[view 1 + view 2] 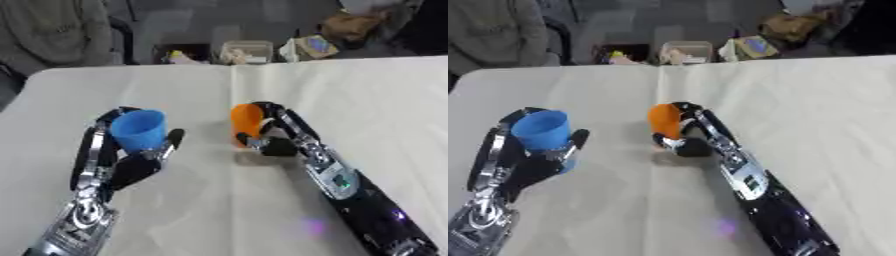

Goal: Pour the contents of one cup into another cup.

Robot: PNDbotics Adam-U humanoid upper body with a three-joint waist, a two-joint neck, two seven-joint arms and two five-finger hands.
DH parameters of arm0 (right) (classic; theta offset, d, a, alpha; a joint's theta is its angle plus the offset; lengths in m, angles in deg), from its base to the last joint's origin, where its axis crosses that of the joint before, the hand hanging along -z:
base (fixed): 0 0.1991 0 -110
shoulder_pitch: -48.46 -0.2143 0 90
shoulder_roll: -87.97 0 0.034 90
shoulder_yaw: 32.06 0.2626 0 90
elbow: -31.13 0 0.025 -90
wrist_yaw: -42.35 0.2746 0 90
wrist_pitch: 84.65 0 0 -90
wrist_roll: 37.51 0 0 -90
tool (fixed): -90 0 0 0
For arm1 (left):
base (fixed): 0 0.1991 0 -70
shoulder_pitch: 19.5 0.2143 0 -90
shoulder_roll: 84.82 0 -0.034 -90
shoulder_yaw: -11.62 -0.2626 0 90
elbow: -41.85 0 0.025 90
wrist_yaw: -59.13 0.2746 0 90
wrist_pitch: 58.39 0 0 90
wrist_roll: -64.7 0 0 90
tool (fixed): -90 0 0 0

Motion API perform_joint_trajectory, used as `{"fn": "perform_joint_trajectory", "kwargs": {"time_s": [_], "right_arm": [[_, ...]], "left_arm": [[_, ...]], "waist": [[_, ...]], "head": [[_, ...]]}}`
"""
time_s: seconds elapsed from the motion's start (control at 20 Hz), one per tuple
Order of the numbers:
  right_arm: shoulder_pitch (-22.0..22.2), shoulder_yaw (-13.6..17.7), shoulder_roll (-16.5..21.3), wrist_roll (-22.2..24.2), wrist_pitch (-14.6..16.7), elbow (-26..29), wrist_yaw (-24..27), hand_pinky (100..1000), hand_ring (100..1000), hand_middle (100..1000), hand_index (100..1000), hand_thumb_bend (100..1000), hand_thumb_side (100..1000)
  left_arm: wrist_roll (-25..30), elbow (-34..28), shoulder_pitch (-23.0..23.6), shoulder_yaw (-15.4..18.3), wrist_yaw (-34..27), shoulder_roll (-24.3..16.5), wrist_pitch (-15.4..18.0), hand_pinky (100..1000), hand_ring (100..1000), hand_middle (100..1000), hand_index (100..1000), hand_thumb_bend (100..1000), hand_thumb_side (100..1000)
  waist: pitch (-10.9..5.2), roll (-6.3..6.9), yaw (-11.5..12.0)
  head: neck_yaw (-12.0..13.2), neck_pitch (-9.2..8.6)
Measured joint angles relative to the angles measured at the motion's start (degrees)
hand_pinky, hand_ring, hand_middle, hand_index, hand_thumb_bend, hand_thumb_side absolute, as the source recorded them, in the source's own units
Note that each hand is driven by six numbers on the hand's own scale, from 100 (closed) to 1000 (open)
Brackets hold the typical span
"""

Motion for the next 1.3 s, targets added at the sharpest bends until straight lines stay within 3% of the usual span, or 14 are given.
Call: {"fn": "perform_joint_trajectory", "kwargs": {"time_s": [0.3,0.85,1.3], "right_arm": [[-0.21,0.0,-0.57,-0.97,-0.27,0.02,-0.91,573,690,641,826,476,371],[-0.47,-0.02,-1.41,-5.0,-0.96,0.34,-4.23,718,776,709,839,530,389],[-1.07,-0.03,-2.18,-5.85,-0.97,0.23,-4.67,698,765,698,834,528,392]], "left_arm": [[0.08,0.0,0.0,-0.31,0.0,0.0,0.02,214,197,160,359,532,100],[0.55,-0.02,-0.01,-0.33,0.0,0.0,-0.03,218,199,165,362,520,100],[0.76,-0.32,-0.05,-0.57,-0.01,0.0,-0.17,219,199,167,362,516,100]], "waist": [[0.04,-0.12,0.01],[0.13,-0.11,0.08],[0.14,0.04,0.09]], "head": [[-0.03,0.0],[-0.29,0.0],[-0.48,-0.02]]}}
